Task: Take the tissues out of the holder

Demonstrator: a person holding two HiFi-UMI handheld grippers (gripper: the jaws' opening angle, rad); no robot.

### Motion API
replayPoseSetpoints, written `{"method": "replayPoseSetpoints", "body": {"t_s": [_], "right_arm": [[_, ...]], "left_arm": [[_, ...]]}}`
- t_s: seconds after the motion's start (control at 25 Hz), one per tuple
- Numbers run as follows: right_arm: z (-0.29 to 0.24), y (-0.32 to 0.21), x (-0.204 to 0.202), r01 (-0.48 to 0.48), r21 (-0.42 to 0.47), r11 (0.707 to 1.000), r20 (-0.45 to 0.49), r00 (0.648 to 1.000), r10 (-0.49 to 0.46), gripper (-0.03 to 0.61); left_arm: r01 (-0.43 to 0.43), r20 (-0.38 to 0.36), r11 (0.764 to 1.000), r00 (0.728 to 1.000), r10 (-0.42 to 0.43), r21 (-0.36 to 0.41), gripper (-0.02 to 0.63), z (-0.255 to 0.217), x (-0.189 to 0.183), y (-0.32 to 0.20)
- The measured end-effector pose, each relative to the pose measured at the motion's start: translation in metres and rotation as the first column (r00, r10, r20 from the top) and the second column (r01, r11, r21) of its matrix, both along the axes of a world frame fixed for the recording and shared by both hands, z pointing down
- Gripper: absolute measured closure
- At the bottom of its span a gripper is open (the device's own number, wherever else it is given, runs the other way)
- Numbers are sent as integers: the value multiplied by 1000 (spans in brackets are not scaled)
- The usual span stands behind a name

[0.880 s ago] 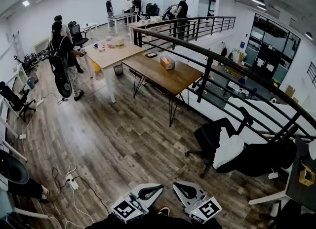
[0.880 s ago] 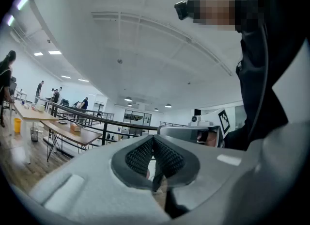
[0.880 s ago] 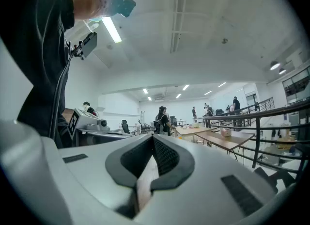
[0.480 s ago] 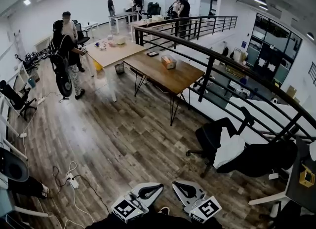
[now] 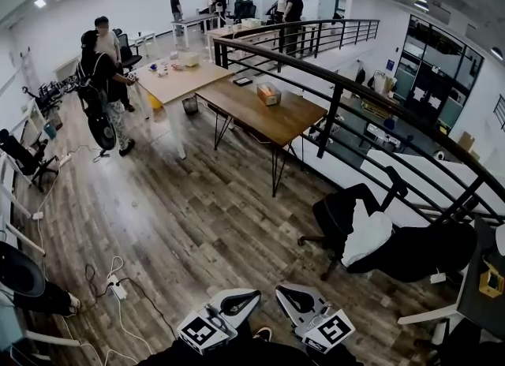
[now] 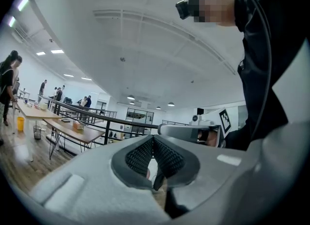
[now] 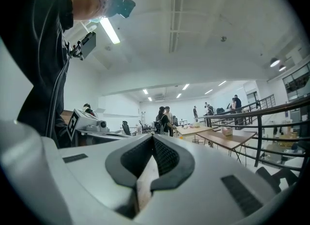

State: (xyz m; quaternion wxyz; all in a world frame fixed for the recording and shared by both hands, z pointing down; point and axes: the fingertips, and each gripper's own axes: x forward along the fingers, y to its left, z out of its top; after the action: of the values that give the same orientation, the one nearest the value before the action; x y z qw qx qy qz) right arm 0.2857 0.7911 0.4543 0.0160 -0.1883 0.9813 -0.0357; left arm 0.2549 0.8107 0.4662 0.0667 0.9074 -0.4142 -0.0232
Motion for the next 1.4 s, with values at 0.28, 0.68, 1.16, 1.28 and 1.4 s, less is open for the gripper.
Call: {"method": "replayPoseSetpoints", "body": {"t_s": [0.28,0.68,1.16,1.28,1.4], "right_arm": [[-2,-28,-20,13,-8,1000,3,1000,-13,574],[-12,-90,-52,-10,-4,1000,-10,1000,10,574],[-11,-159,-100,-10,-15,1000,-34,999,9,574],[-10,-173,-111,-10,-21,1000,-37,999,9,574],[-11,-189,-125,-12,-22,1000,-40,999,11,574]], "left_arm": [[-4,-12,1000,1000,4,-2,604,-1,-18,-31],[-29,1,999,1000,29,-16,605,-6,-46,-92],[-51,-18,999,999,51,-16,605,-9,-88,-169],[-61,-23,998,998,61,-13,604,-11,-98,-184],[-68,-18,998,998,68,-14,605,-11,-111,-200]]}}
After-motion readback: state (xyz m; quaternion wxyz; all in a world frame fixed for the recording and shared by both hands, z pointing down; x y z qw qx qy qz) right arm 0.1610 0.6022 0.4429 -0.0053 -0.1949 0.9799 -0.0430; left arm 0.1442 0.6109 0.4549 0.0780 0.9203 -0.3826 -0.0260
